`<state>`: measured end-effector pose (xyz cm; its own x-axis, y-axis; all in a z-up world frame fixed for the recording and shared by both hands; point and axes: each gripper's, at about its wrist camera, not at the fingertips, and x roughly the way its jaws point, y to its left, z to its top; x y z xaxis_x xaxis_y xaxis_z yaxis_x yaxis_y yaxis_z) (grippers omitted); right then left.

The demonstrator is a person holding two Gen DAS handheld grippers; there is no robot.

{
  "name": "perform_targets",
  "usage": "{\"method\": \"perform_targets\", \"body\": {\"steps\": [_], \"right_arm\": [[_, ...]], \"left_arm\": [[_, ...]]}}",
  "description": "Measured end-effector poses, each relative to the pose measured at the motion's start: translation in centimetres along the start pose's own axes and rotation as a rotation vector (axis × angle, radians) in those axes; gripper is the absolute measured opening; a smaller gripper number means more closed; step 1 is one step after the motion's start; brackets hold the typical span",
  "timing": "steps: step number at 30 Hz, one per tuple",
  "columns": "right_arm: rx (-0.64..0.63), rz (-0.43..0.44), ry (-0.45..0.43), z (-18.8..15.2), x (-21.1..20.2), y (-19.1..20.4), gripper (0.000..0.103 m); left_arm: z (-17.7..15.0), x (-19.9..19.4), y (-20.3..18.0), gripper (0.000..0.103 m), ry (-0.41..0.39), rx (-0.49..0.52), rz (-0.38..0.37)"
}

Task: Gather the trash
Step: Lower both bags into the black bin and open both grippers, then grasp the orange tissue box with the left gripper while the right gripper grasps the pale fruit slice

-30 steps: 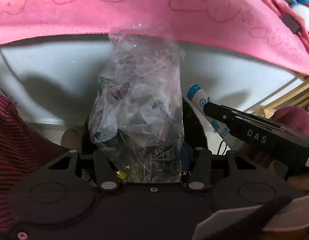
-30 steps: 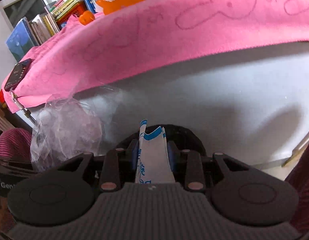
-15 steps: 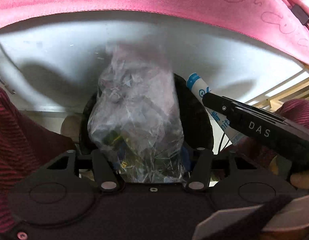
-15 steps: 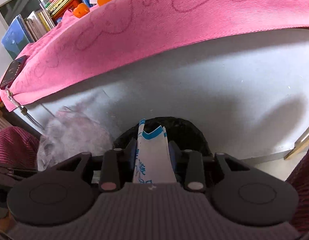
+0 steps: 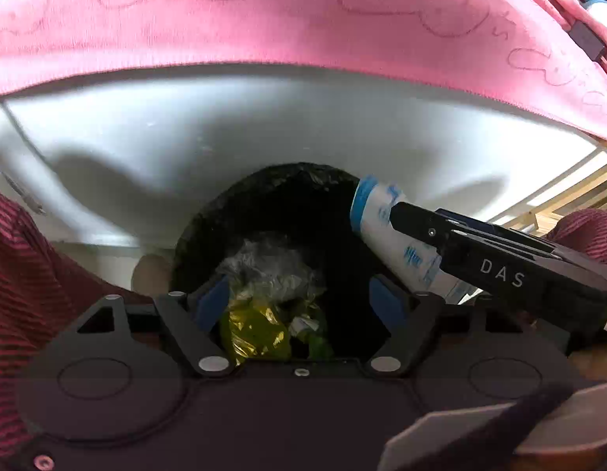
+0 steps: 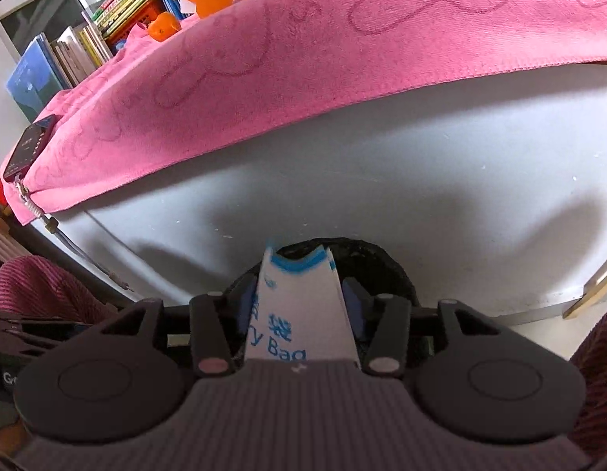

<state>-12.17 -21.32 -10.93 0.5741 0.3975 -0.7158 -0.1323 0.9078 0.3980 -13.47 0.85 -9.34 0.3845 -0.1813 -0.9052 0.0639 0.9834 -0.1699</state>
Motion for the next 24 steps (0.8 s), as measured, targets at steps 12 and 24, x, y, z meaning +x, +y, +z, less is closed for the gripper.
{"method": "perform_targets", "body": {"steps": [12, 24], "right_arm": [[-0.086, 0.047, -0.127, 2.2, -4.3, 0.8, 0.069], [-0.167, 0.036, -0.338, 7.2, -7.9, 1.7, 0.078]], "left_arm": [[1.2, -4.6, -0.5, 0.077, -0.147, 0.062, -0.022], [4.9, -9.2, 1.1, 0.080, -0.363, 0.012, -0.021]]}}
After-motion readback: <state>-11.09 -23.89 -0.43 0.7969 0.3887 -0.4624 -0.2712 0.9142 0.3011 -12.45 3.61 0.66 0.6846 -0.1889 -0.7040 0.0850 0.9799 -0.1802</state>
